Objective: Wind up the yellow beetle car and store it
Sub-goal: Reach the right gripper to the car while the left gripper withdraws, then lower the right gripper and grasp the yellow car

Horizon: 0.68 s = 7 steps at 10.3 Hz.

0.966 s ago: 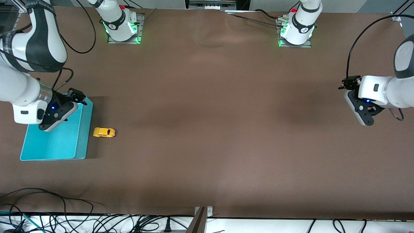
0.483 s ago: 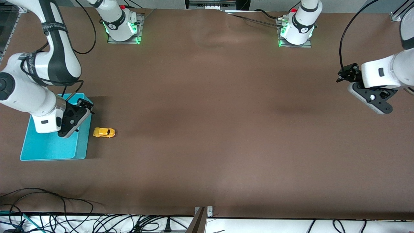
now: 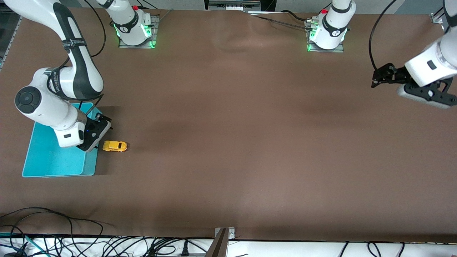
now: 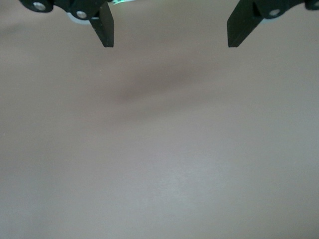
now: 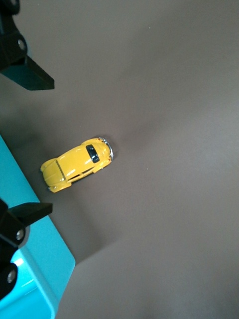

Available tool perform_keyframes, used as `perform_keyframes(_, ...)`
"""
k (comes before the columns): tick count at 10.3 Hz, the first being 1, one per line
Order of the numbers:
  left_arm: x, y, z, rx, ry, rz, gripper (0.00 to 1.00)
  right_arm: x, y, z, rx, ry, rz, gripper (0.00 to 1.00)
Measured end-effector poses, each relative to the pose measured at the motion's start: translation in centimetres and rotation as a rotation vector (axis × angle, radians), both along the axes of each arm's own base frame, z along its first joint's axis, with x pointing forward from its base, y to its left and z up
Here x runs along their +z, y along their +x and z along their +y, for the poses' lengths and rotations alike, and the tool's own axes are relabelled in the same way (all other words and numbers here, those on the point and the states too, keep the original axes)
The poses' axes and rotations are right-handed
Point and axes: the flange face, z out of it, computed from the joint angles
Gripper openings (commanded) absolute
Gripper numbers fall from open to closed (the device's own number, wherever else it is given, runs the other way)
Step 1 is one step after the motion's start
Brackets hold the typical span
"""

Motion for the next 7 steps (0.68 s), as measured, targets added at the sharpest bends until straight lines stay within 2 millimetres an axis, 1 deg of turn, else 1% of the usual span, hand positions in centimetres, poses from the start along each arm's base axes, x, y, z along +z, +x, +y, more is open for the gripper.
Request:
perform_keyframes(1,0.8,-0.8,0.0,0.028,0.005,-0.014,1.00,-0.5,0.0,0.0,0.019,0.000,0.000,1.00)
perform_keyframes(2,1.2,-1.2,0.4,0.040,0.007,-0.021,1.00,-1.6,0.0,0.0,0.039,0.001,-0.001,1.00)
perform_keyframes(4,1.2,-1.3,0.7,0.046,0.004,-0.019,1.00,-5.5,0.0,0.0,0.053,0.004,0.015,1.00)
perform_keyframes(5,1.1,-1.3,0.6,0.046,0.003,-0.018,1.00,-7.1,0.0,0.0,0.055,0.005,0.022,1.00)
perform_keyframes(6,1.0,-1.2,0.6,0.046,0.002,-0.016,1.00,-8.2,0.1,0.0,0.061,0.006,0.020,1.00)
perform_keyframes(7,0.8,-1.0,0.6,0.049,0.002,-0.012,1.00,-8.9,0.2,0.0,0.077,0.007,0.011,1.00)
